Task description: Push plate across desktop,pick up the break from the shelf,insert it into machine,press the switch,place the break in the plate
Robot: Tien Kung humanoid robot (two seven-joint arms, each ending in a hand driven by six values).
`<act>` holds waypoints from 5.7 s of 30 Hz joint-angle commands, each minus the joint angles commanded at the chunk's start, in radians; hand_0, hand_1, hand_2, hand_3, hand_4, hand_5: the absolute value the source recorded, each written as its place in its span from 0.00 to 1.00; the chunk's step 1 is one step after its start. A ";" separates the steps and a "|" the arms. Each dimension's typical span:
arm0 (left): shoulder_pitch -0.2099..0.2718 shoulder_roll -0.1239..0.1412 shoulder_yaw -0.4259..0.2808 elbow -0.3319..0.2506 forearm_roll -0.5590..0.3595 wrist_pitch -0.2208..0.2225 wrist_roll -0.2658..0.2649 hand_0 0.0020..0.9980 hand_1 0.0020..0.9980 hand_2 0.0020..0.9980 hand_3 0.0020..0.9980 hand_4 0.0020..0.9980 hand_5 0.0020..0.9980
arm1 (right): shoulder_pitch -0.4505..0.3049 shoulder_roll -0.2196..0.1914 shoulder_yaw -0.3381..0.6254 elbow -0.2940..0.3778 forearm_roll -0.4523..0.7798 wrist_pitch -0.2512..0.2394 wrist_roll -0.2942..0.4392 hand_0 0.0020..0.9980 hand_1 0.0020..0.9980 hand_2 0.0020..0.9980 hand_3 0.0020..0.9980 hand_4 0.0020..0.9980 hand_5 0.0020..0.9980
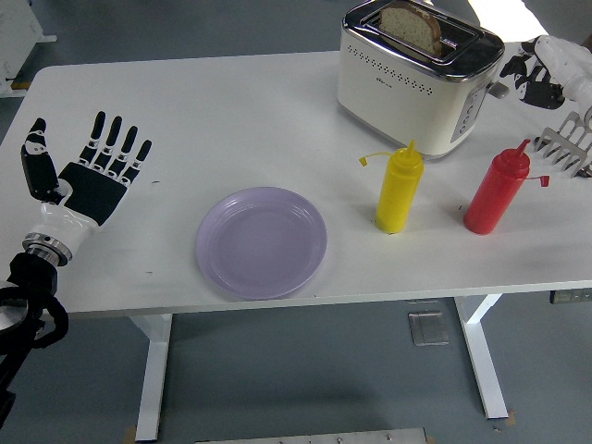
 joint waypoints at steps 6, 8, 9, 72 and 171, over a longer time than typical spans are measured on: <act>-0.002 0.001 0.002 -0.004 -0.001 -0.001 0.001 0.82 0.75 0.70 0.71 0.79 1.00 | 0.005 0.009 -0.015 -0.038 0.011 -0.017 0.016 0.30 0.38 0.56 0.47 0.17 0.00; -0.002 0.002 0.003 -0.005 -0.002 -0.001 0.001 0.82 0.75 0.70 0.71 0.79 1.00 | 0.007 0.012 -0.021 -0.047 0.012 -0.021 0.019 0.30 0.38 0.56 0.47 0.18 0.00; -0.003 0.002 0.004 -0.006 -0.002 0.000 0.001 0.82 0.75 0.70 0.71 0.79 1.00 | 0.008 0.014 -0.025 -0.051 0.012 -0.023 0.021 0.30 0.38 0.56 0.47 0.18 0.00; -0.007 -0.004 -0.004 -0.008 0.001 0.002 0.000 0.82 0.75 0.70 0.71 0.79 1.00 | -0.018 0.040 -0.070 -0.124 0.011 -0.136 0.112 0.30 0.37 0.54 0.46 0.22 0.00; -0.013 0.059 0.061 0.025 -0.039 0.002 0.001 0.81 0.74 0.70 0.71 0.79 1.00 | 0.701 0.430 -0.838 -0.730 0.520 -0.035 -0.190 0.34 0.51 0.45 0.62 0.53 0.07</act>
